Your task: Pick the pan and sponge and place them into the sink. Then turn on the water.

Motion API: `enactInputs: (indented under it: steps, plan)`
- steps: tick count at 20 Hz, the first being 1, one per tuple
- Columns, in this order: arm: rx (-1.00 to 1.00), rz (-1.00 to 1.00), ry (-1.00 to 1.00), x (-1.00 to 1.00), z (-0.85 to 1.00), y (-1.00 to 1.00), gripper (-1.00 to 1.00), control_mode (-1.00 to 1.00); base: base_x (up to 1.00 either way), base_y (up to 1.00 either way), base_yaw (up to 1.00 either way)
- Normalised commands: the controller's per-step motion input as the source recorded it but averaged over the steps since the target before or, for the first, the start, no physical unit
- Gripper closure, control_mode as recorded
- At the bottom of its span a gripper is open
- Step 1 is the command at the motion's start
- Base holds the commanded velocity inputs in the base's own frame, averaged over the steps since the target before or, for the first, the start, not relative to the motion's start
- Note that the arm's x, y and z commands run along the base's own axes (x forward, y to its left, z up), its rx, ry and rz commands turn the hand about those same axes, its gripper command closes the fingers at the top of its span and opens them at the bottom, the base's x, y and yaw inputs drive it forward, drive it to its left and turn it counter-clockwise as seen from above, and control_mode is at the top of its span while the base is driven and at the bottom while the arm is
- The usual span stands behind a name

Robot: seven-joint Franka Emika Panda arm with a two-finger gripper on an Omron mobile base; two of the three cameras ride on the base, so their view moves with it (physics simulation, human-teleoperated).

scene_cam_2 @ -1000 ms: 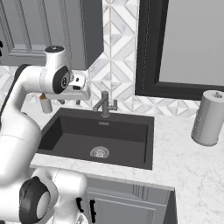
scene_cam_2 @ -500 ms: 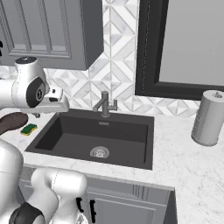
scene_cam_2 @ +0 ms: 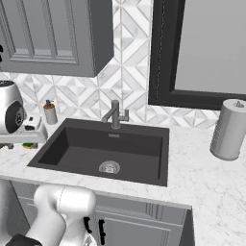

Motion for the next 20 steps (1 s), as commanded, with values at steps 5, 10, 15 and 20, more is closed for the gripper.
enactInputs:
  steps: [5, 10, 15, 20]
  plan:
    - [0.0, 0.0, 0.12, 0.0, -0.45, 1.0, -1.0, -1.0, 0.0, 0.0, 0.0]
    - [0.0, 0.0, 0.08, 0.03, -0.32, 1.0, -1.0, -1.0, 0.0, 0.0, 0.0]
    - [-0.02, -0.01, 0.01, 0.17, -0.1, 0.99, -1.0, -1.0, 0.0, 0.0, 0.0]
    - [-0.07, -0.07, 0.0, 0.51, -0.11, 0.77, -1.0, -1.0, 0.0, 0.0, 0.0]
